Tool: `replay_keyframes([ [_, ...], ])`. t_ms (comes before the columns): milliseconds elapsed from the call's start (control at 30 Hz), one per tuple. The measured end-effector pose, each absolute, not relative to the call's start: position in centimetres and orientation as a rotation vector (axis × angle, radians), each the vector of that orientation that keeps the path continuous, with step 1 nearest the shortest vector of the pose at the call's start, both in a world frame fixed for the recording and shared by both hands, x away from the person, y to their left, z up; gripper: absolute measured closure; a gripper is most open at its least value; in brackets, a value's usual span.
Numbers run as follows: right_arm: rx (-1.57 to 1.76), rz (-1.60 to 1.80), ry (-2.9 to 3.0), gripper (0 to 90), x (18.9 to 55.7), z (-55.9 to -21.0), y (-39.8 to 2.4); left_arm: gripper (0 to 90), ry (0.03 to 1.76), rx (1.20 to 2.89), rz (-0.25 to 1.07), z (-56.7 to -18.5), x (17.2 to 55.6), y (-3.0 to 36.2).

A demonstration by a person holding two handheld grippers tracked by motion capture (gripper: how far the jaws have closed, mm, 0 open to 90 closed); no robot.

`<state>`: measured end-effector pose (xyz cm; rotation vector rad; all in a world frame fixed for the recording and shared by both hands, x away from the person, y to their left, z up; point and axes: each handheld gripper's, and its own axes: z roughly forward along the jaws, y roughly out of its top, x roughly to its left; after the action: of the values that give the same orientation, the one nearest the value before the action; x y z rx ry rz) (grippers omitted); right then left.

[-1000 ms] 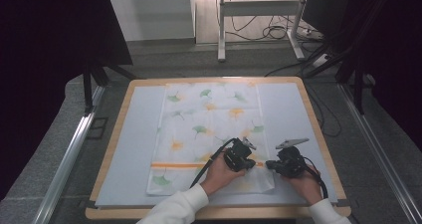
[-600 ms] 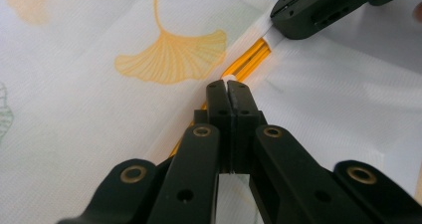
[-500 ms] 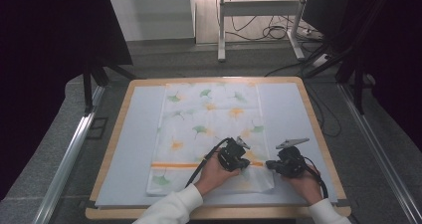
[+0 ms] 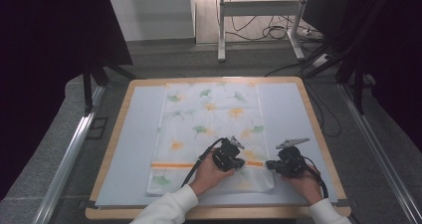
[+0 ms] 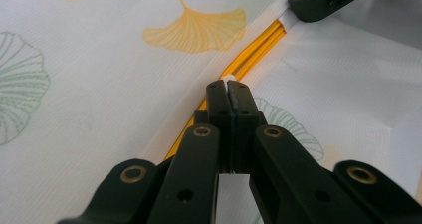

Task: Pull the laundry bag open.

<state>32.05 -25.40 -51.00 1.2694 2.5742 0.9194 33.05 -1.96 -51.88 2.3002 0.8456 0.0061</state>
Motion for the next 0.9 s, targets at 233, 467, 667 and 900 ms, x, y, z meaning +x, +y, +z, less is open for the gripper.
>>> replay_keyframes([
  [233, 1.267, 0.92, 2.575, 89.6, 32.1, -51.0, -25.4, 90.0, 0.856, 2.302, 0.014, -51.9, 33.0, -1.3],
  [467, 1.264, 0.922, 2.577, 89.6, 32.1, -51.0, -25.4, 90.0, 0.863, 2.298, 0.016, -52.0, 32.9, -0.4],
  [667, 1.267, 0.92, 2.576, 89.6, 32.1, -51.0, -25.4, 90.0, 0.872, 2.293, 0.018, -52.0, 32.9, 0.4],
  [900, 1.268, 0.927, 2.579, 89.6, 32.1, -51.0, -25.5, 90.0, 0.869, 2.298, 0.017, -52.0, 32.8, 1.0],
])
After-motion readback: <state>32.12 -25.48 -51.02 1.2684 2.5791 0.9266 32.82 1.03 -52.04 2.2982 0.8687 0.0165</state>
